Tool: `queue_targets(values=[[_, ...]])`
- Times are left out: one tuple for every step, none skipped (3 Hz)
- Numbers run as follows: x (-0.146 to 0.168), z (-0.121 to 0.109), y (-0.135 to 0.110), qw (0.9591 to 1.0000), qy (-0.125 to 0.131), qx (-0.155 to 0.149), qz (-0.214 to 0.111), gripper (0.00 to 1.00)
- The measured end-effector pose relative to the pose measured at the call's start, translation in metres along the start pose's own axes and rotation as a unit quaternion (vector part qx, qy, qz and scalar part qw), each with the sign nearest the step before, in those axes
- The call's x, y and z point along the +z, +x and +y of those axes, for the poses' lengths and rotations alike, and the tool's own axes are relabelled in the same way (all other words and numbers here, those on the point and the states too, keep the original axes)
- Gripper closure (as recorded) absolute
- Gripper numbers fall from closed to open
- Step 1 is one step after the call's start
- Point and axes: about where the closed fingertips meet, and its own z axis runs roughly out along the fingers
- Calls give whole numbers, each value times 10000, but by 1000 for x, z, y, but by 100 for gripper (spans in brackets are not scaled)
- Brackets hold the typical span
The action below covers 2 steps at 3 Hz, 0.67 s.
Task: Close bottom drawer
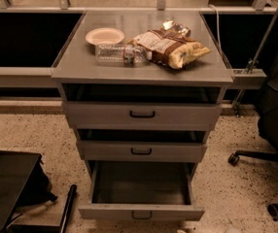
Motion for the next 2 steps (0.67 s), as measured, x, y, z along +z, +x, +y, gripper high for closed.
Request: queue_targets(values=[[-29, -60, -1, 9971, 539, -460, 271, 0], [-27, -60, -1, 9972, 547, -458, 236, 0]])
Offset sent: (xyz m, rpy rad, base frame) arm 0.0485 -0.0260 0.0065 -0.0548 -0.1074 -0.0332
